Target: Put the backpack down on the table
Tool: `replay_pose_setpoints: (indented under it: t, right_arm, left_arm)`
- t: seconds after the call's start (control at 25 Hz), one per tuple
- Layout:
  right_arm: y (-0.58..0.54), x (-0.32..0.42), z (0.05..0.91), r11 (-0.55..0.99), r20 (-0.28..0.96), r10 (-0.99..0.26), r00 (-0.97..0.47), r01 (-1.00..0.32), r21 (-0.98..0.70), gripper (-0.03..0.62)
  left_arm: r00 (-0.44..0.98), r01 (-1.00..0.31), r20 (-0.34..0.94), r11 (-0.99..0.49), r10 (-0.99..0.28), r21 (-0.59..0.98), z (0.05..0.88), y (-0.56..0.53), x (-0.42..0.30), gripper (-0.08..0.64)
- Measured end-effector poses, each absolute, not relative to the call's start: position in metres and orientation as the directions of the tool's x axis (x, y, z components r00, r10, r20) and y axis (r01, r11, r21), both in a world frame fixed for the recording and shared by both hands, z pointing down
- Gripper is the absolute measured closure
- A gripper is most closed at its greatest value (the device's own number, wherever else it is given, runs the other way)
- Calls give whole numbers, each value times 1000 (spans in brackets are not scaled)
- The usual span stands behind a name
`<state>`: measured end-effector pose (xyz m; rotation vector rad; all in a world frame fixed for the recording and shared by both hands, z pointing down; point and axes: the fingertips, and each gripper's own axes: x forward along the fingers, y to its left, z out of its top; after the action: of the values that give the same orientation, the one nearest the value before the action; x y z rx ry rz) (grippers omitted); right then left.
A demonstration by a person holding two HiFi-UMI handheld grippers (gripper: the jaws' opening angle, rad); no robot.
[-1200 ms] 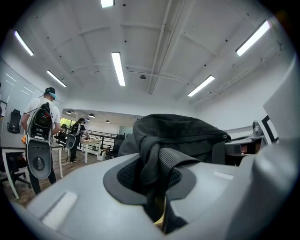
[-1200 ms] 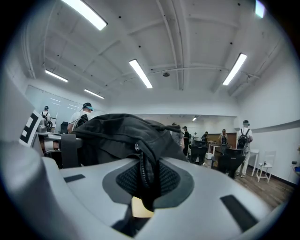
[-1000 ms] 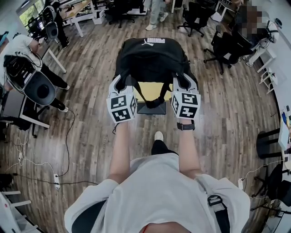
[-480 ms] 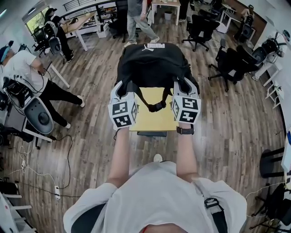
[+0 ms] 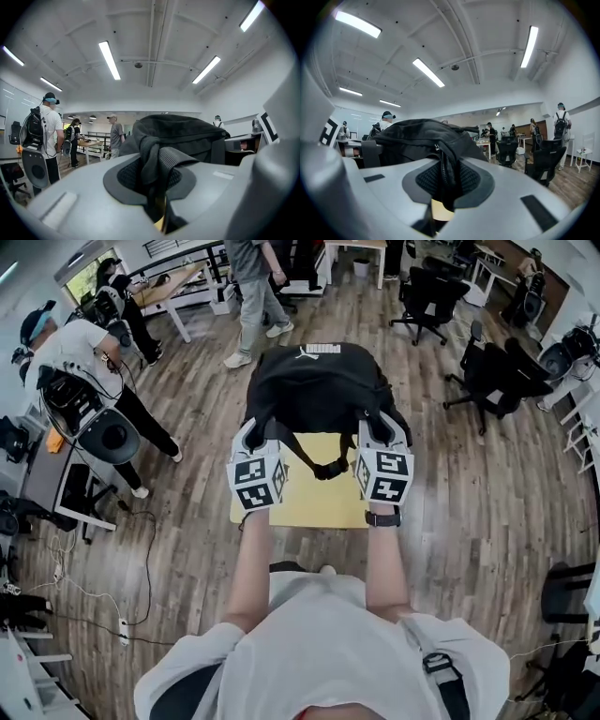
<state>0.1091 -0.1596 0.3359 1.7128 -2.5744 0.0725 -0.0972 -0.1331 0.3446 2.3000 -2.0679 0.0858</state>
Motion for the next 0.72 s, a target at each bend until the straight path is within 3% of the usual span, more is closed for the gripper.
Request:
replay_pose_setpoints:
  t: [0.72]
  right_arm:
    - [-244,123,374,338,153,-929,-336,-941,-17,540]
  left_arm:
    - [175,-984,148,-171,-973,43,389,-234,-86,508]
